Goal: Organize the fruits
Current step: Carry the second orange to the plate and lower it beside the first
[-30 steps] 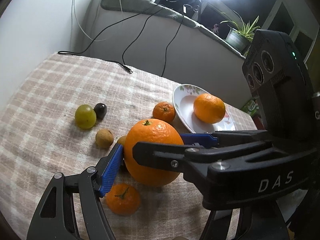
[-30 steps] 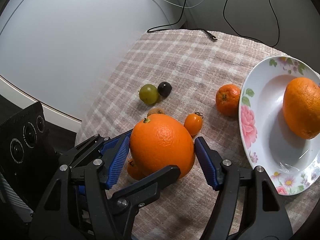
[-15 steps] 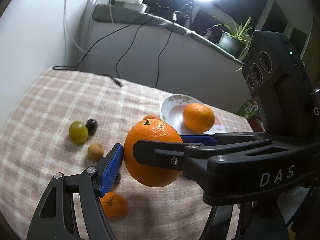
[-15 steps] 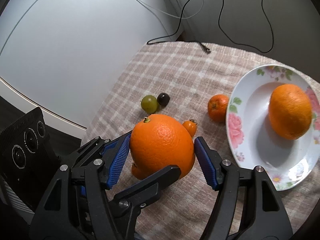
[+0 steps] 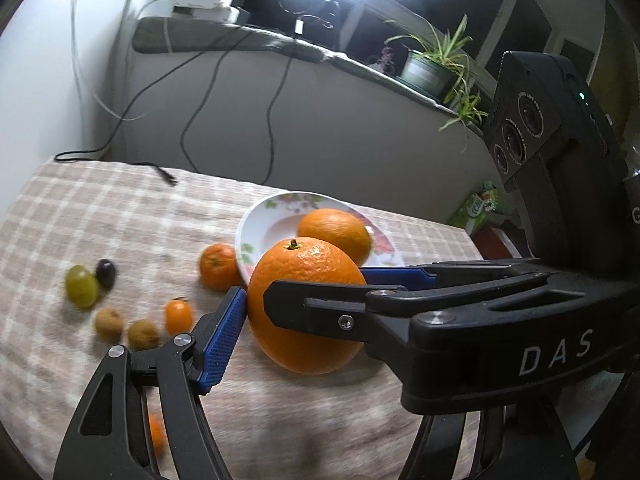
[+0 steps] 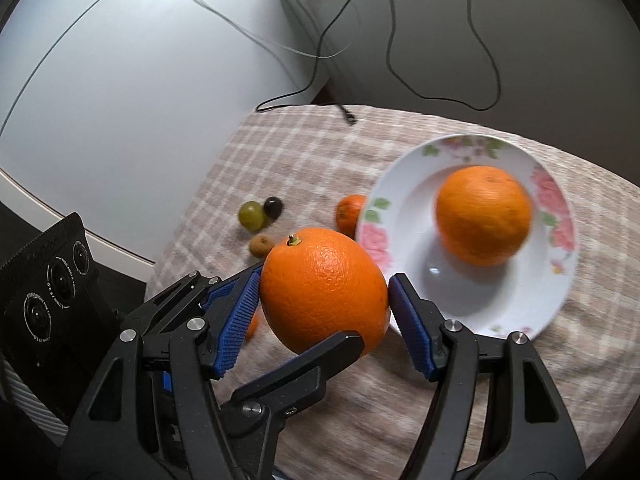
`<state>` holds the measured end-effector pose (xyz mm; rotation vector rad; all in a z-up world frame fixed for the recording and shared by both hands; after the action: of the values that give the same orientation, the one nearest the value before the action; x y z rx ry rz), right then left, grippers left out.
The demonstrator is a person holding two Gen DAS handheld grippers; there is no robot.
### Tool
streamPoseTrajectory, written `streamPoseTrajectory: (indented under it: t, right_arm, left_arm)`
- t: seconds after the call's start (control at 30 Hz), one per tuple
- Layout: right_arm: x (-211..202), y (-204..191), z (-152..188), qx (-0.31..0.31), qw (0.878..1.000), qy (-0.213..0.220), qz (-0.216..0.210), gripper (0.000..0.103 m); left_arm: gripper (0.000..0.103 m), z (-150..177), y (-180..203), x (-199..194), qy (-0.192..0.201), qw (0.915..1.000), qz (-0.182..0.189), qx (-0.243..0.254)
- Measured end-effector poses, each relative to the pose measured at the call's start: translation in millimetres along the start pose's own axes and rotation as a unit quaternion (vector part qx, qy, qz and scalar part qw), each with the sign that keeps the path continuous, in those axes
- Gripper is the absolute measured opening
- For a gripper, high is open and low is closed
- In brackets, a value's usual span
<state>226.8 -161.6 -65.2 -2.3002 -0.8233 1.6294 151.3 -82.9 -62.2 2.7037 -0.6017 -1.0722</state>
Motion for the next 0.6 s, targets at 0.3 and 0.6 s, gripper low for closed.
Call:
streamPoseTrajectory:
  t: [0.3, 0.6]
  right_arm:
    - [-16, 25, 2, 0.001, 0.999, 0.013, 0.03, 0.07]
    - [-20, 37, 1, -0.006, 0.998, 0.018, 0.052, 0.07]
  left_arm:
    - [0.068, -3, 23, 20, -0.006, 0.9998, 0.01, 0.014]
    - [0.068, -4, 34, 34, -0.011, 0.9996, 0.018, 0.018]
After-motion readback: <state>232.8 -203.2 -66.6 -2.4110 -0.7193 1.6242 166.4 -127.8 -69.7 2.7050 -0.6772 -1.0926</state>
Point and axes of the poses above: each gripper's, at about its wrist camera, not at the fingertips, and x roughly the way its jaws point, y to its right, z to its underside, the point moved 2 cm from there along x, roughly the way its jaws point, and after that the axes turned 6 degrees about x, right-handed, at the moved point
